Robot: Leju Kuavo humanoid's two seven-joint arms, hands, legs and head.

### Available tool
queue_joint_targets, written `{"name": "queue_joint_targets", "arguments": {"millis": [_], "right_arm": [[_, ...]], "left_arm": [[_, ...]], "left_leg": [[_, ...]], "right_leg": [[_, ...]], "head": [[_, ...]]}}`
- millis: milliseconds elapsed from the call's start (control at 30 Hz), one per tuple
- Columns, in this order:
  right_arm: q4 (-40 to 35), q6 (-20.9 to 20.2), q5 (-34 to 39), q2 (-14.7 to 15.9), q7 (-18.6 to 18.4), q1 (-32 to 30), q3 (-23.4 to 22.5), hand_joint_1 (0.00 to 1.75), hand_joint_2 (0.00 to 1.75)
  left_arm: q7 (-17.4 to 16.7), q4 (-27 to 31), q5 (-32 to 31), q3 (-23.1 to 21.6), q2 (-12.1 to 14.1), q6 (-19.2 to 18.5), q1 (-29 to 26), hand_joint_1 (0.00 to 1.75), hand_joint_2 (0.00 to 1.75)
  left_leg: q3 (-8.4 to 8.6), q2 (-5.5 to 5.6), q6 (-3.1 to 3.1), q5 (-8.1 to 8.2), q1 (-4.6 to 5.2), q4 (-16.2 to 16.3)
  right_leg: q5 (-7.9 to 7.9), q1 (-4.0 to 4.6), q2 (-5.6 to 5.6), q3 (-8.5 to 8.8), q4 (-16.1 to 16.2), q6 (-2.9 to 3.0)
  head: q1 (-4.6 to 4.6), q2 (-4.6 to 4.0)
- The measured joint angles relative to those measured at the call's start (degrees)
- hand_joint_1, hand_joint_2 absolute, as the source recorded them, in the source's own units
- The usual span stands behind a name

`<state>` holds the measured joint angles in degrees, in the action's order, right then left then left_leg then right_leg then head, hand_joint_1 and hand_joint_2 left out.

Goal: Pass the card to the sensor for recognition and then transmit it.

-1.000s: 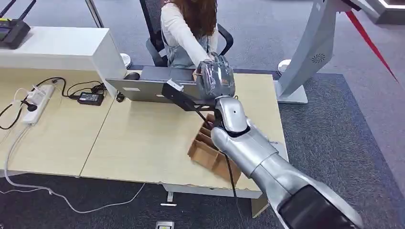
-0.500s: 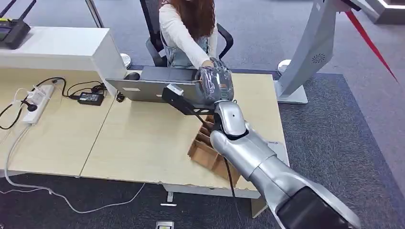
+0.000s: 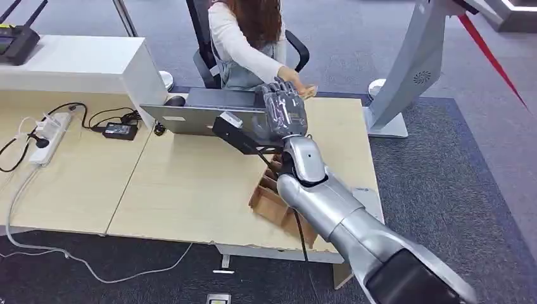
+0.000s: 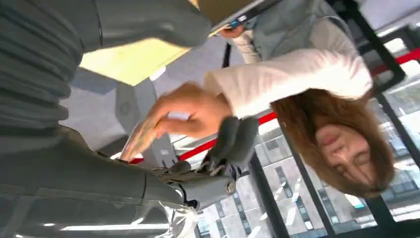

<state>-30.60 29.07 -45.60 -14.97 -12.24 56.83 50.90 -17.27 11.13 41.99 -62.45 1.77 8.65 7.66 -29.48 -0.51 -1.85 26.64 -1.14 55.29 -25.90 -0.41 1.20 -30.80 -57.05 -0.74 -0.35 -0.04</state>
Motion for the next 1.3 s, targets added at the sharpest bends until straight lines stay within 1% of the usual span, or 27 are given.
{"name": "queue_joint_targets", "arguments": {"millis": [133,167,233,267,333,367,400,433,600,667,700,767,833,933,1133,1300], "right_arm": [[-2.78,1.23,2.85,0.00,1.47,-0.91,-0.11,0.00,1.75],[-3.72,1.40,3.33,0.02,1.55,-1.26,-0.20,0.00,0.00],[-6.22,1.21,5.89,0.20,2.60,-2.36,-0.37,0.00,0.00],[-8.17,0.32,9.79,0.39,4.28,-3.55,-0.94,0.00,0.00],[-13.63,-2.91,22.11,1.36,7.66,-7.21,-2.71,0.00,0.00],[-17.63,-4.08,28.12,2.38,8.54,-9.27,-3.67,0.00,0.00],[-20.19,-4.85,30.75,3.33,9.05,-10.94,-4.51,0.00,0.00],[-22.63,-5.27,32.33,4.13,9.42,-12.03,-5.27,0.00,0.00],[-30.98,-5.64,34.24,6.86,10.56,-16.17,-7.72,0.00,0.00],[-33.97,-6.05,38.07,7.80,11.55,-17.73,-8.72,0.00,0.00],[-35.88,-6.86,41.95,8.28,12.43,-18.69,-9.31,0.00,0.00],[-38.75,-8.93,52.53,9.37,14.90,-20.76,-10.55,0.00,0.00],[-41.39,-8.74,60.30,10.58,17.20,-22.77,-11.74,0.00,0.00],[-44.70,-7.10,63.41,12.64,18.80,-25.17,-13.75,0.00,0.00],[-49.61,-3.21,65.97,16.04,19.30,-29.57,-17.15,0.00,0.00],[-53.00,-0.37,66.89,18.18,22.12,-35.34,-19.80,0.00,0.00]], "left_arm": [[0.00,0.00,0.57,0.00,0.00,0.29,-0.07,0.00,0.00],[0.00,0.00,0.66,0.00,0.00,0.40,-0.08,0.00,0.00],[0.00,0.00,1.14,0.00,0.02,0.72,-0.11,0.00,0.00],[0.00,0.00,1.51,0.00,0.02,0.98,-0.14,0.00,0.00],[0.00,0.00,2.32,0.02,0.13,1.49,-0.27,0.00,0.00],[-0.06,0.00,2.58,0.02,0.22,1.62,-0.28,0.00,0.00],[-0.11,0.00,2.69,0.04,0.35,1.64,-0.43,0.00,0.00],[-0.11,0.00,2.71,0.04,0.50,1.66,-0.60,0.00,0.00],[0.72,-0.02,2.80,0.04,1.09,2.36,-0.60,0.00,0.00],[0.81,-0.02,3.13,0.07,1.14,2.78,-0.60,0.00,0.00],[0.76,-0.02,3.34,0.07,1.14,2.84,-0.62,0.00,0.00],[0.11,-0.02,3.83,0.13,1.14,2.91,-0.63,0.00,0.00],[-0.55,-0.02,4.20,0.24,1.18,3.04,-0.62,0.00,0.00],[-1.07,-0.02,4.42,0.59,1.24,3.21,-0.70,0.00,0.00],[-1.03,-0.02,4.92,0.83,1.38,3.48,-0.66,0.00,0.00],[-1.01,0.00,5.46,1.07,1.36,3.98,-0.63,0.00,0.00]], "left_leg": [[0.01,0.00,0.00,0.00,0.00,0.00],[0.01,0.00,0.00,0.00,0.00,0.00],[0.03,0.00,0.00,0.00,0.00,0.00],[0.06,0.00,0.00,0.00,0.00,0.00],[0.07,0.01,0.00,0.02,0.00,0.00],[0.04,0.01,0.00,0.02,0.00,0.01],[0.02,0.04,0.01,0.02,0.01,0.01],[0.02,0.00,0.01,0.02,0.03,0.01],[0.09,-0.14,0.01,0.03,0.03,0.01],[0.09,-0.13,0.01,0.02,0.02,0.01],[0.11,-0.13,0.01,0.02,0.02,0.01],[0.12,-0.14,0.01,0.02,0.02,0.01],[0.11,-0.12,0.01,0.02,0.03,0.01],[0.09,-0.16,0.02,0.04,0.04,0.01],[0.10,-0.15,0.04,0.05,0.03,0.01],[0.09,-0.17,0.07,0.07,0.04,0.01]], "right_leg": [[0.00,0.00,0.00,0.00,0.00,0.00],[0.00,0.00,0.00,0.00,0.00,0.00],[0.00,0.00,0.00,0.00,0.00,0.00],[0.00,0.00,0.00,0.01,0.00,0.00],[-0.01,0.00,0.00,0.03,0.01,0.00],[-0.02,0.00,0.01,0.02,0.02,-0.01],[-0.02,-0.01,0.01,0.01,0.02,-0.01],[-0.01,-0.02,-0.01,-0.01,0.02,0.00],[0.01,-0.04,-0.11,-0.01,0.03,0.00],[0.01,-0.03,-0.11,0.00,0.02,0.00],[0.01,-0.03,-0.11,0.00,0.02,0.00],[0.01,-0.03,-0.11,0.00,0.03,0.00],[0.01,-0.03,-0.11,0.01,0.03,0.00],[0.01,-0.04,-0.12,0.00,0.03,-0.01],[0.01,-0.04,-0.12,0.02,0.05,-0.02],[0.01,-0.04,-0.14,0.02,0.05,-0.01]], "head": [[0.00,0.00],[0.00,0.00],[0.00,0.00],[0.00,0.00],[-0.02,0.00],[0.00,0.00],[0.00,0.00],[0.00,0.00],[0.00,0.00],[0.00,0.00],[0.00,0.00],[0.00,0.00],[0.00,0.00],[0.00,0.00],[0.00,0.00],[0.00,0.00]]}}
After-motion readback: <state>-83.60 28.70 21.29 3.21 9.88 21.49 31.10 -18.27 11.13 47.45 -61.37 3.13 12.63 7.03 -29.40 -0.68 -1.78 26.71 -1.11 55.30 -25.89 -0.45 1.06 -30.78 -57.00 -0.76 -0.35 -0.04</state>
